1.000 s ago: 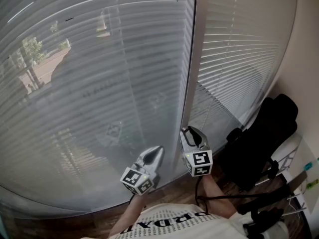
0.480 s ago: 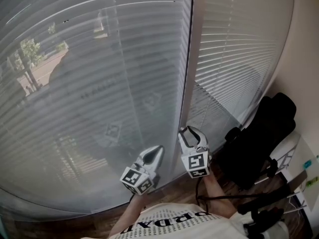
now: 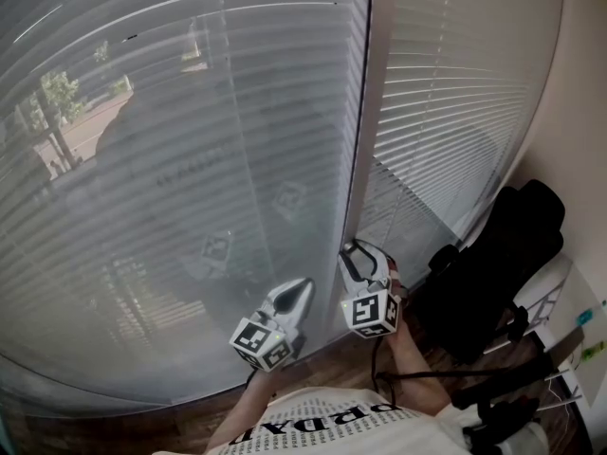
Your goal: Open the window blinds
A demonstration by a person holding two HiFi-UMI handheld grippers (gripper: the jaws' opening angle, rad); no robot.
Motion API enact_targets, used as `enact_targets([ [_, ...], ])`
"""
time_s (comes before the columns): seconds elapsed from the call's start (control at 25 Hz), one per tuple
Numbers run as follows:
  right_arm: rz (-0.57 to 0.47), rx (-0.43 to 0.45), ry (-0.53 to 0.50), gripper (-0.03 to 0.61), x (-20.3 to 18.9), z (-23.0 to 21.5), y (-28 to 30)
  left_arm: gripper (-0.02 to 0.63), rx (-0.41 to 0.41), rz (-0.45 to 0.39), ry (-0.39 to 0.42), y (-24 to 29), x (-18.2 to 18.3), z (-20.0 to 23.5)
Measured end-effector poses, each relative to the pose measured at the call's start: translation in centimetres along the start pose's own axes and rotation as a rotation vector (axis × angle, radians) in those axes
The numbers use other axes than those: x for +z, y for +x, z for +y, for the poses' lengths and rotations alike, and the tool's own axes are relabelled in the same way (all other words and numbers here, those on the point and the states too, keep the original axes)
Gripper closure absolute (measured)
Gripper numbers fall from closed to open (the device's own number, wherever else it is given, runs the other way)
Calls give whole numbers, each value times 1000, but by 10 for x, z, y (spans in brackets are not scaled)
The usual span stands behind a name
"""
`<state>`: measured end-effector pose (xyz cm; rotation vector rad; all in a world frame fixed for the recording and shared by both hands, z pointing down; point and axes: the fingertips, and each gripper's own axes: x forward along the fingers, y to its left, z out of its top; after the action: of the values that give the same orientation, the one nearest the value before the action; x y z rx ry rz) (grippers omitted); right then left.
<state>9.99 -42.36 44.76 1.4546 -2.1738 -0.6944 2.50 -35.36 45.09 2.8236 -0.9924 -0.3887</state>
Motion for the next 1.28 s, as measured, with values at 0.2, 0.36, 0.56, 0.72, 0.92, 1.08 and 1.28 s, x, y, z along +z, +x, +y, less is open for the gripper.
enact_targets([
  [0.2,-9,10,140,426,0,-3,0,617,9,-2,1,-2,3,3],
  [0.36,-14,26,329,434,-6,-5,-1,616,11,1,-1,-2,3,3],
  [0.56,-17,43,471,446,-11,-7,-1,616,11,0,-2,-4,4,3],
  [0.72,-26,50,515,448,-11,-7,-1,616,9,0,-1,-4,4,3],
  [0.92,-34,56,589,448,-14,-5,-1,615,2,-1,-3,-3,0,2],
  [1.08,-43,39,576,446,-12,-9,0,616,1,-2,-2,-2,4,2],
  [1.28,-22,-13,219,435,-1,-8,-6,617,2,-5,1,-4,6,2],
])
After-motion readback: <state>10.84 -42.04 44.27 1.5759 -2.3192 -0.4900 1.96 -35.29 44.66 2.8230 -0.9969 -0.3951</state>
